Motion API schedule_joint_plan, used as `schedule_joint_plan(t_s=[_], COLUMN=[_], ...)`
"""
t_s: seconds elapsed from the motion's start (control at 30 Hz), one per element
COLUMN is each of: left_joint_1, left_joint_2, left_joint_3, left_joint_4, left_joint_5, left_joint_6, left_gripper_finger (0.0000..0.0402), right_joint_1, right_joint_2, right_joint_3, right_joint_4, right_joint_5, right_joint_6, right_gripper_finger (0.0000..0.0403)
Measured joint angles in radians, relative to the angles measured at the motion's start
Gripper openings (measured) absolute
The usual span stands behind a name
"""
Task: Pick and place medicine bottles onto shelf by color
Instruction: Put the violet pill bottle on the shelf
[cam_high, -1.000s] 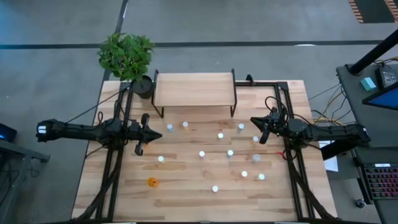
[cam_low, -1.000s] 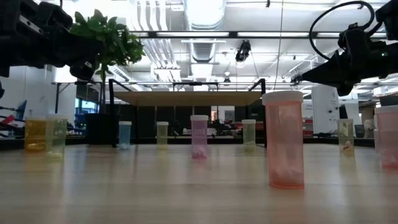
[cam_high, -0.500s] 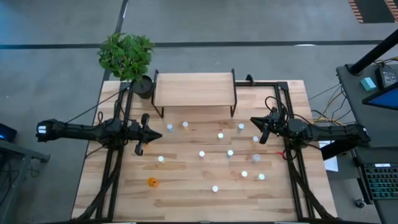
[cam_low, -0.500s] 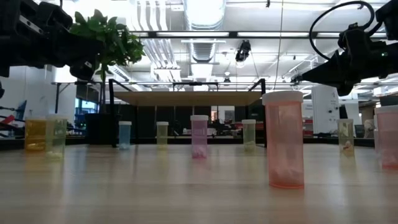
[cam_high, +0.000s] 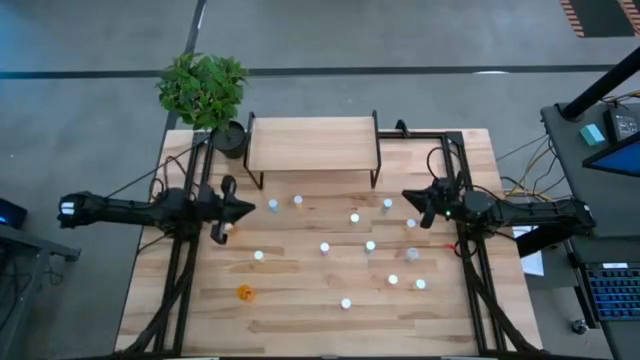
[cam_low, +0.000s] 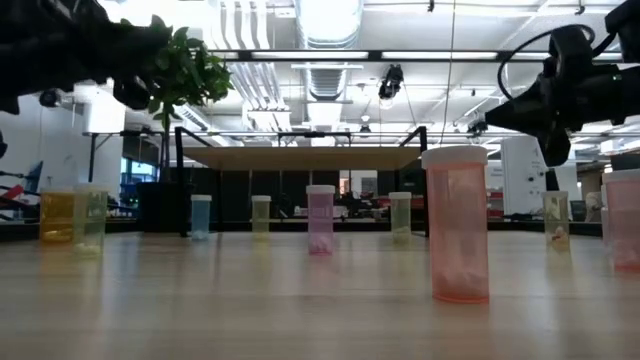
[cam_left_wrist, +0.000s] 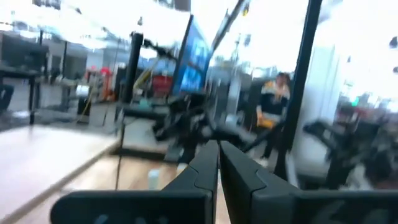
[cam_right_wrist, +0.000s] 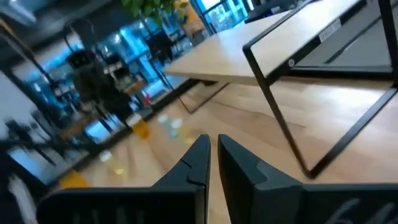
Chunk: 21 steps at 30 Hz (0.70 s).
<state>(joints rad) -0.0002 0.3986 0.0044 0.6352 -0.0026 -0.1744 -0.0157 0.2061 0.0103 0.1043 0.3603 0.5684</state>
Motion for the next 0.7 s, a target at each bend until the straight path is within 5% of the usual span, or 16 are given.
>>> schedule_joint_plan(t_s=[0.33,0.7], left_joint_1=[0.0,0.0], left_joint_2=[0.002,0.042], left_joint_3=[0.0,0.052], left_joint_4=[0.353,0.452], left_joint_5=[-0.011,-0.215], left_joint_6=[0.004,0.058], left_gripper_finger=[0.0,0.0], right_joint_1=[0.0,0.0], right_joint_2=[0.006,0.006], right_joint_3=[0.0,0.0], right_joint_4=[0.122,0.122], right_joint_5=[0.009,0.184], right_joint_6=[-0.004,-0.148], right_gripper_finger=[0.0022,0.0022])
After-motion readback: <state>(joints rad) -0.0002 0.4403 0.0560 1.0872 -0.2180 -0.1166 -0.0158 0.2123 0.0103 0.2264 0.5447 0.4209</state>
